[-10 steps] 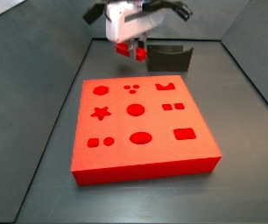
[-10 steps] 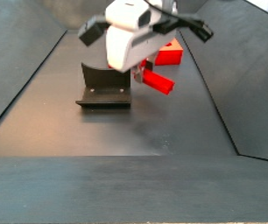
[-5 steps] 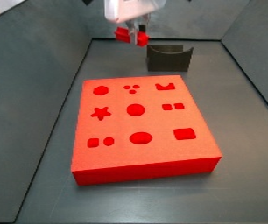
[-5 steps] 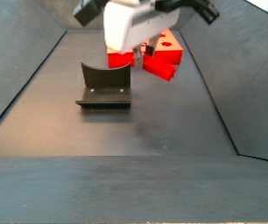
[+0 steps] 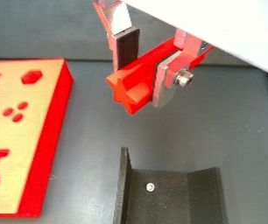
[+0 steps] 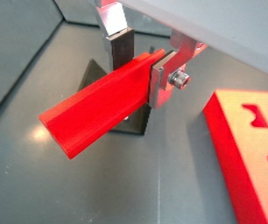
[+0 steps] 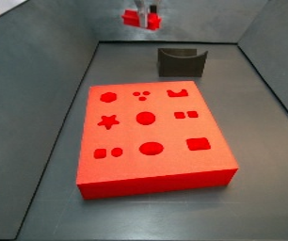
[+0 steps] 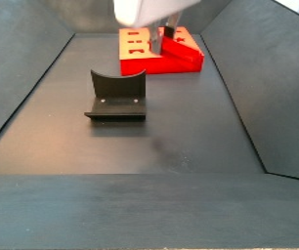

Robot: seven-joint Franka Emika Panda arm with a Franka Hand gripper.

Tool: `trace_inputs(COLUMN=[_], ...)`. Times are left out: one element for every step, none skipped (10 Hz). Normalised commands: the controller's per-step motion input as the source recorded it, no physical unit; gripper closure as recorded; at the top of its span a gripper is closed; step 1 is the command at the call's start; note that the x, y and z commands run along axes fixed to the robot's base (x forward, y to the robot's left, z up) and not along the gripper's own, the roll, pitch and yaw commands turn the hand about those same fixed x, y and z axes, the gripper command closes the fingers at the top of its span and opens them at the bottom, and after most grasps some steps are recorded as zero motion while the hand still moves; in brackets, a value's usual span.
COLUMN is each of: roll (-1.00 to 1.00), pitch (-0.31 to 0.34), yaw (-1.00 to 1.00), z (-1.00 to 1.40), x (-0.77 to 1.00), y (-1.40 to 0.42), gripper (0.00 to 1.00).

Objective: Pick up the star object. Move up. Place the star object on the fixture. Regrasp the star object. Move to above the board. Insert the star object.
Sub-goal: Place the star object on the fixture.

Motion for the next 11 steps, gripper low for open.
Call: trace_inputs(roll=[0.12,0.12,0.10,0.12,0.11,0.10,0.10,0.10,0.10,0.11,0.12], pitch=[0.079,0.086,0.095,0.016,0.024,0.028,0.038,0.054,0.067,0.084,0.104], yaw=[0.02,0.03,0.03,-1.00,-1.00,-1.00,-1.00,-1.00,-1.00,-1.00,-1.00], z=[0.63,0.48,0.27,0.17,0.06,0.05,0.05,0.04,0.03,0.02,0.01], x=[-0.02,-0.01,0.00,1.00,1.00,1.00,1.00,1.00,0.98,0.87,0.77], y=[0.00,0.00,0.01,0.40,0.38,0.34,0.25,0.20,0.16,0.11,0.08], gripper=[1.00,1.00,1.00,1.00,1.00,1.00,1.00,1.00,1.00,1.00,1.00])
